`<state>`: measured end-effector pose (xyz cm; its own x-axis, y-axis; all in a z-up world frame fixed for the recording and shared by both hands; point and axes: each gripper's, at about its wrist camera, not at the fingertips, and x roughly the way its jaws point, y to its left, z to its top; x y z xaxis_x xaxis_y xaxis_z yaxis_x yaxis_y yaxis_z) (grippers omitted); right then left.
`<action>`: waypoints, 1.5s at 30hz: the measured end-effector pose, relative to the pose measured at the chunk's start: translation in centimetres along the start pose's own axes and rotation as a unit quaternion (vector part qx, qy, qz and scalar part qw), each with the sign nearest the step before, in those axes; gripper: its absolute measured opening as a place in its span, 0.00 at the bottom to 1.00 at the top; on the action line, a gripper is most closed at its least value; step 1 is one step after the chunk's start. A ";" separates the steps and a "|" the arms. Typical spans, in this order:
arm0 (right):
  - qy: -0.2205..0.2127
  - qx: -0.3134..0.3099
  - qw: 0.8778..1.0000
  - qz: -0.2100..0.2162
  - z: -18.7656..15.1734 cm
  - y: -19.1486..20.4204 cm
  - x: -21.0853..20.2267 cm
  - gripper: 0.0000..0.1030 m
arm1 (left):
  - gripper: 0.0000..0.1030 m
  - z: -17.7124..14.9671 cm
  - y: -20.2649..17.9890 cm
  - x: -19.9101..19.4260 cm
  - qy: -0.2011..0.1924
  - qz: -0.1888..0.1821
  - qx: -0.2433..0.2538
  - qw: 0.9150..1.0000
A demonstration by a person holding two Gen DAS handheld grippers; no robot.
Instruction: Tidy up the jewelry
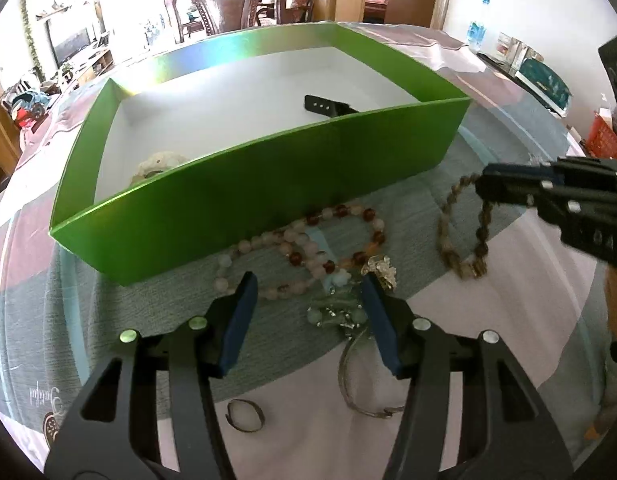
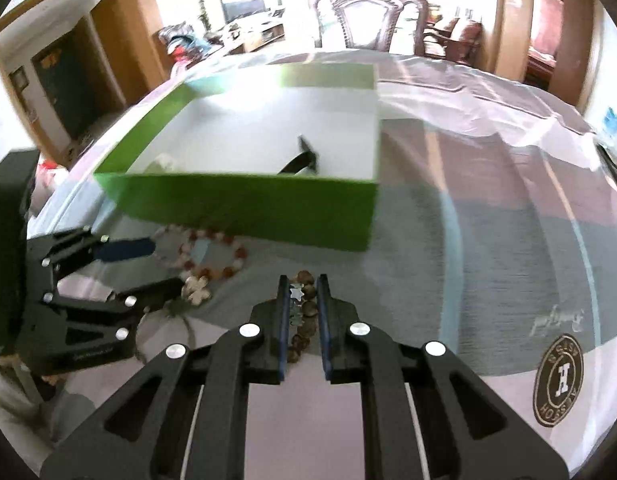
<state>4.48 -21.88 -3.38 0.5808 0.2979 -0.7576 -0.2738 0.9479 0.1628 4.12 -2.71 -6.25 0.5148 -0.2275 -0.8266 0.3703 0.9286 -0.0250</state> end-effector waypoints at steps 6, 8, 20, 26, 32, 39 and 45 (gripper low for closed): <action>-0.037 0.002 0.996 0.082 0.3 0.1 -2.2 0.13 | 0.58 -0.2 -0.3 0.0 0.000 0.000 0.007 1.000; -0.056 -0.008 0.993 0.108 0.3 0.4 -3.1 0.13 | 0.58 -0.2 -0.3 0.1 0.002 0.002 0.007 1.000; 0.021 0.002 1.000 -0.004 0.3 -0.1 1.0 0.35 | 0.59 -0.1 0.0 0.0 0.000 0.012 -0.001 1.000; 0.041 -0.044 0.998 0.004 -0.9 2.0 2.4 0.40 | 0.60 0.1 1.0 -0.4 -0.006 0.016 -0.021 1.000; 0.063 -0.054 0.996 -0.011 -1.8 2.4 3.7 0.40 | 0.60 0.2 1.8 -0.1 0.000 0.029 -0.040 0.999; 0.064 -0.053 0.996 -0.015 -1.9 2.3 3.9 0.40 | 0.60 0.1 3.5 0.5 0.015 0.043 -0.077 0.996; 0.064 -0.051 0.997 -0.017 -1.7 2.1 3.9 0.40 | 0.59 0.2 4.8 0.1 0.004 0.049 -0.107 0.993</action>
<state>4.82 -18.89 -7.03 0.4904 0.2432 -0.8369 -0.3361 0.9388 0.0758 6.07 1.73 -6.32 0.5336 -0.1307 -0.8356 0.1445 0.9875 -0.0622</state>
